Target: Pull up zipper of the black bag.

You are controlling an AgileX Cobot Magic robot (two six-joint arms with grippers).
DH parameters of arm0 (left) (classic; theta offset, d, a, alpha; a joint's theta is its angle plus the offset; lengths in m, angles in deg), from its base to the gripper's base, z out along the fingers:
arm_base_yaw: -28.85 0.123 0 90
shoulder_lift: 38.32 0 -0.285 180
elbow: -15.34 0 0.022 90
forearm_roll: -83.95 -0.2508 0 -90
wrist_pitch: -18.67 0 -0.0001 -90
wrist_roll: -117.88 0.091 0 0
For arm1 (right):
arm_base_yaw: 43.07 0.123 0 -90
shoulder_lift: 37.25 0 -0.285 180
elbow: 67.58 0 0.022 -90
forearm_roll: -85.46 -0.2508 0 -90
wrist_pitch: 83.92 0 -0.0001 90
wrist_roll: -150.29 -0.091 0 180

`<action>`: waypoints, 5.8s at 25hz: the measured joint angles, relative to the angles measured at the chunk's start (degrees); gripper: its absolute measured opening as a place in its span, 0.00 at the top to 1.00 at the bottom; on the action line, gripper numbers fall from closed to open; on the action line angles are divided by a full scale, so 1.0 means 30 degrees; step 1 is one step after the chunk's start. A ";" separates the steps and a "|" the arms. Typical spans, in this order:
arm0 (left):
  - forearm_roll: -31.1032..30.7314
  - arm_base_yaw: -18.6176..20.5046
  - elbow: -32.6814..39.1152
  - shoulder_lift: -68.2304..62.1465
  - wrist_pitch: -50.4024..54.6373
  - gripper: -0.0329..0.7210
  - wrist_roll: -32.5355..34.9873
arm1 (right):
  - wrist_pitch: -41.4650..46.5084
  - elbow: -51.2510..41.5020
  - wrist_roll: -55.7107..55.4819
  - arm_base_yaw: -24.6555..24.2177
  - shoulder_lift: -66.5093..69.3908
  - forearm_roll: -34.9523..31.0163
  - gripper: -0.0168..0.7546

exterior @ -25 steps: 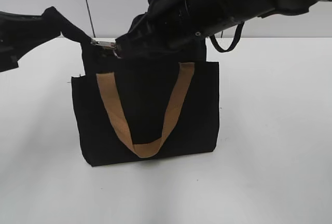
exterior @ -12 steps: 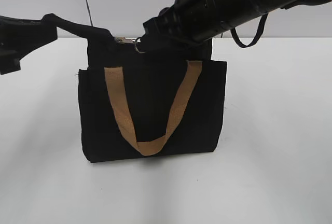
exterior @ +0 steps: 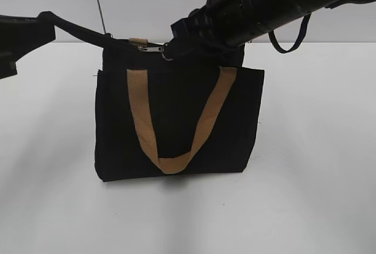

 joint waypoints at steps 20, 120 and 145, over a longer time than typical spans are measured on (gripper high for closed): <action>0.0256 0.0000 0.0000 0.0019 0.0958 0.93 0.0000 | 0.0000 0.0000 -0.0640 -0.0791 -0.0170 0.1247 0.98; 2.3609 -0.0334 -0.6744 0.0885 3.4714 0.28 1.6514 | 1.2672 -0.2926 -1.5778 -0.3702 -0.7172 1.7551 0.24; 2.4183 -0.0341 -0.0520 2.0321 3.3601 0.28 1.9126 | 1.1139 -1.3286 -1.0200 -0.3702 -3.0742 1.2528 0.24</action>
